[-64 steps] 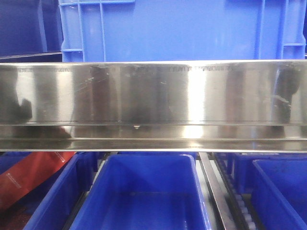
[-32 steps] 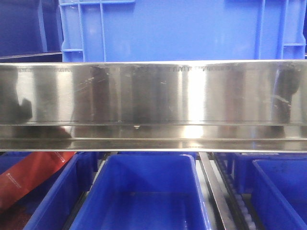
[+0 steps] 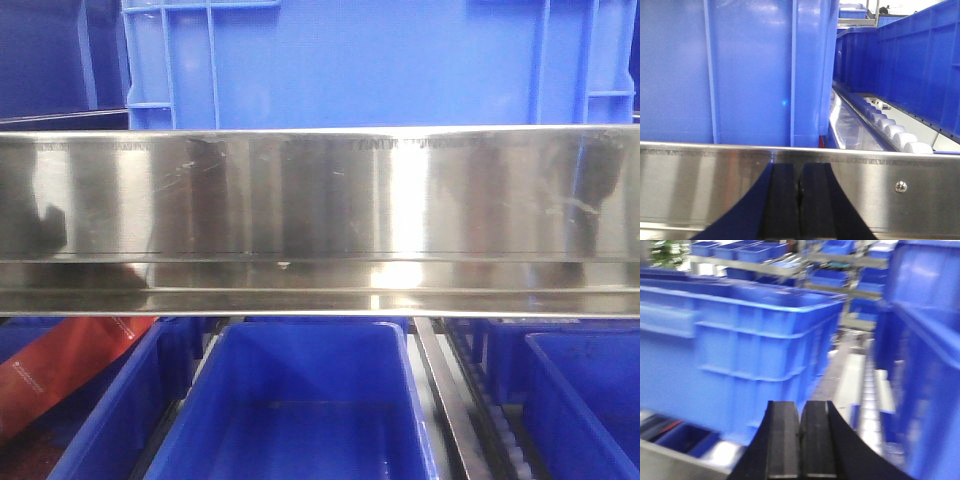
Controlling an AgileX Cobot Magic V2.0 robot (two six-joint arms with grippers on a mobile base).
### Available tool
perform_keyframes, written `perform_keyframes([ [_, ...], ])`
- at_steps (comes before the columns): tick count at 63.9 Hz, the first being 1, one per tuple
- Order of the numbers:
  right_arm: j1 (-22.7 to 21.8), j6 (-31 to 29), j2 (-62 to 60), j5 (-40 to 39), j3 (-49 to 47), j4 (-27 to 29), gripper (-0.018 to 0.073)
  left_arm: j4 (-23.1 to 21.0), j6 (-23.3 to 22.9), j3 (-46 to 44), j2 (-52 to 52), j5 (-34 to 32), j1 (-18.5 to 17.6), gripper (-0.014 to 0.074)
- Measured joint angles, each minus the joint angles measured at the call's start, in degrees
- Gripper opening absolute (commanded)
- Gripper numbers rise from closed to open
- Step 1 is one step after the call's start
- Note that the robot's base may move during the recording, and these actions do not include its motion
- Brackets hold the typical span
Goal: Place valve from conveyor to right shelf box
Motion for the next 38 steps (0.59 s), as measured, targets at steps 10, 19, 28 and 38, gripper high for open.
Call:
perform_keyframes([
  [10,-7.01,5.56,-2.42,-1.08,3.18,-3.26,-0.0155,0.00,0.00,0.00,0.00,0.00,0.00,-0.0111],
  [19,-11.69,6.53,-6.27,-3.52,8.25,-3.55,-0.0155,0.00,0.00,0.00,0.00,0.00,0.00,-0.0111],
  [28,-13.85,6.82,-9.75,-6.82,15.26,-2.62,-0.0155,0.00,0.00,0.00,0.00,0.00,0.00,-0.0111],
  [38,-14.24,6.82,-11.47,-10.16,21.65,-2.41,-0.0155,0.00,0.00,0.00,0.00,0.00,0.00,-0.0111],
])
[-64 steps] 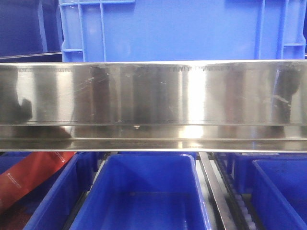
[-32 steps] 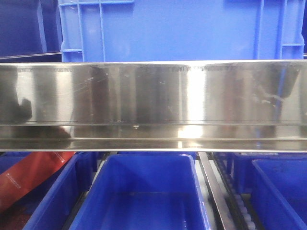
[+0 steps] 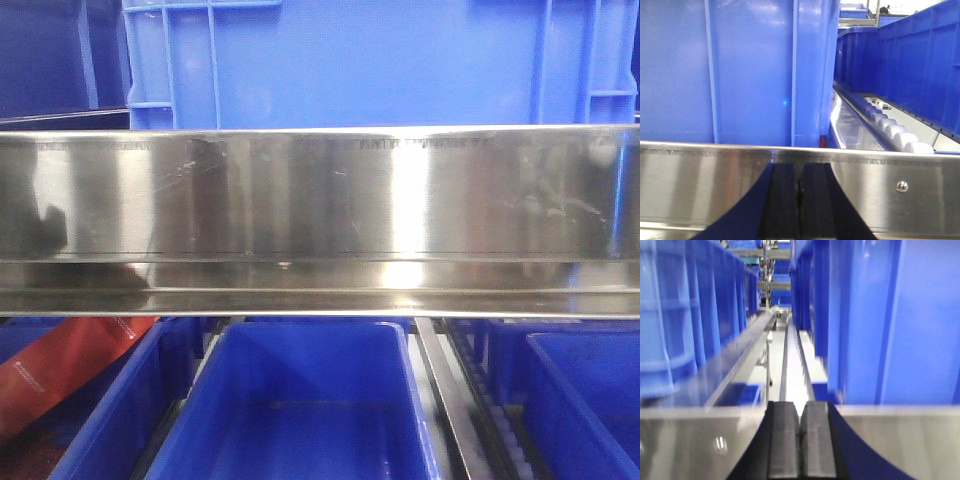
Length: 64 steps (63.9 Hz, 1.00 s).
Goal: Place valve from conveyor to right shelf box
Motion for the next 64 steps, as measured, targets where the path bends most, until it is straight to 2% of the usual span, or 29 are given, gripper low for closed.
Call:
perform_keyframes([
  [64,0.00,-0.56,-0.24,-2.34,1.26,0.18,-0.0155,0.00,0.00,0.00,-0.03,0.00,0.00,-0.0111],
])
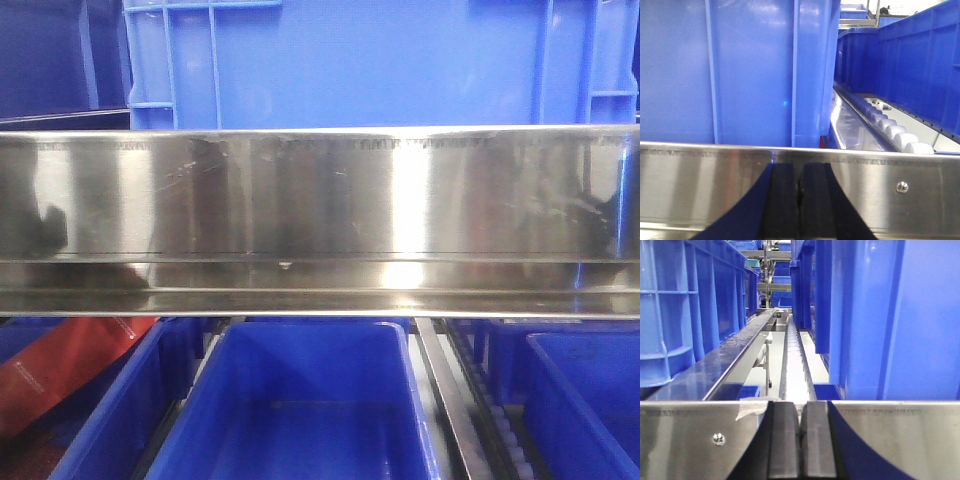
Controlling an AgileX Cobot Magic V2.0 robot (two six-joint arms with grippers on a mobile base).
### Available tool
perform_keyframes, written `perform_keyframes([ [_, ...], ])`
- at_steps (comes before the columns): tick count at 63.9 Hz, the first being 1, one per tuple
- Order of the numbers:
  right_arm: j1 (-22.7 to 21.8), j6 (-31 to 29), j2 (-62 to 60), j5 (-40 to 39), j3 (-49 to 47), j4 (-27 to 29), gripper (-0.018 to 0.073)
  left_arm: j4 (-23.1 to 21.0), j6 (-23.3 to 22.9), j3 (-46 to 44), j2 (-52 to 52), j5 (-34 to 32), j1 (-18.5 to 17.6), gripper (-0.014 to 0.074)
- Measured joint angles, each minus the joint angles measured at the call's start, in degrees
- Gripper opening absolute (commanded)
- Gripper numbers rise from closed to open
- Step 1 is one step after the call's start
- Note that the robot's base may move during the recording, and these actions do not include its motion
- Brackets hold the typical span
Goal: Place valve from conveyor to right shelf box
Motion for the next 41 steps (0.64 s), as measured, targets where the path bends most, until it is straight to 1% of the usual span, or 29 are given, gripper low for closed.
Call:
perform_keyframes([
  [41,0.00,0.00,0.00,0.00,0.00,0.00,-0.0155,0.00,0.00,0.00,0.00,0.00,0.00,-0.0111],
])
